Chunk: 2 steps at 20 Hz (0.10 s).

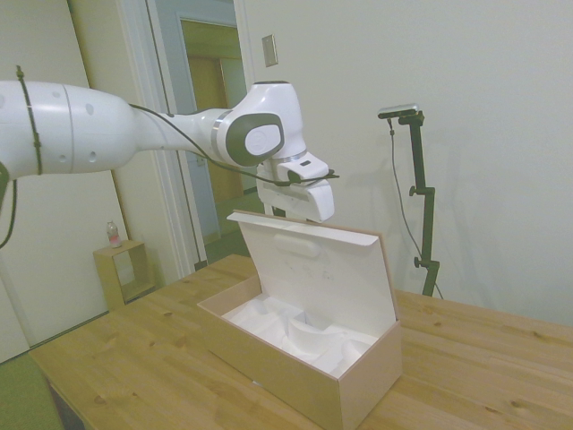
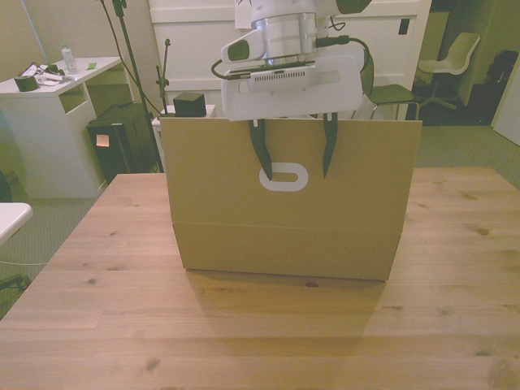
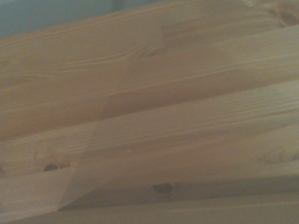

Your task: Close the box

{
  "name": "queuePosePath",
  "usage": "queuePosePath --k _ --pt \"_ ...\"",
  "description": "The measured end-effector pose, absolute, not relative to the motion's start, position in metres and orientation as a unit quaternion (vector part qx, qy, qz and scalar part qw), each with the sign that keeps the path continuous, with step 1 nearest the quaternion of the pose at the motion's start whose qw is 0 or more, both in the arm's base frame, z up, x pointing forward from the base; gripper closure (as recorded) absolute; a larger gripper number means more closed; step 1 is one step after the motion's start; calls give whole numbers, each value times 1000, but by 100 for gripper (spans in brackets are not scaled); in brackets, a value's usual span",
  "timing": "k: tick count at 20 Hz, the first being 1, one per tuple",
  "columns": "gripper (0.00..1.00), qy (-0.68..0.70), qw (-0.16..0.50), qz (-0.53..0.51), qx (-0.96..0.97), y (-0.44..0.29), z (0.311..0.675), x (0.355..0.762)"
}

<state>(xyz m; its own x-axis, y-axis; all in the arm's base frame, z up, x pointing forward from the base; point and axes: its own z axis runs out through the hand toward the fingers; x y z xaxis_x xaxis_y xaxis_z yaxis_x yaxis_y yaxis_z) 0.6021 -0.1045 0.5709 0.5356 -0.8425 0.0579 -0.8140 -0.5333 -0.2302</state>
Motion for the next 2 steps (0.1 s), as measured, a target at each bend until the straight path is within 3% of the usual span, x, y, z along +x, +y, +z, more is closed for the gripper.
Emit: queuePosePath --k 2 --pt "0 471 90 -83 -873 -94 565 583"
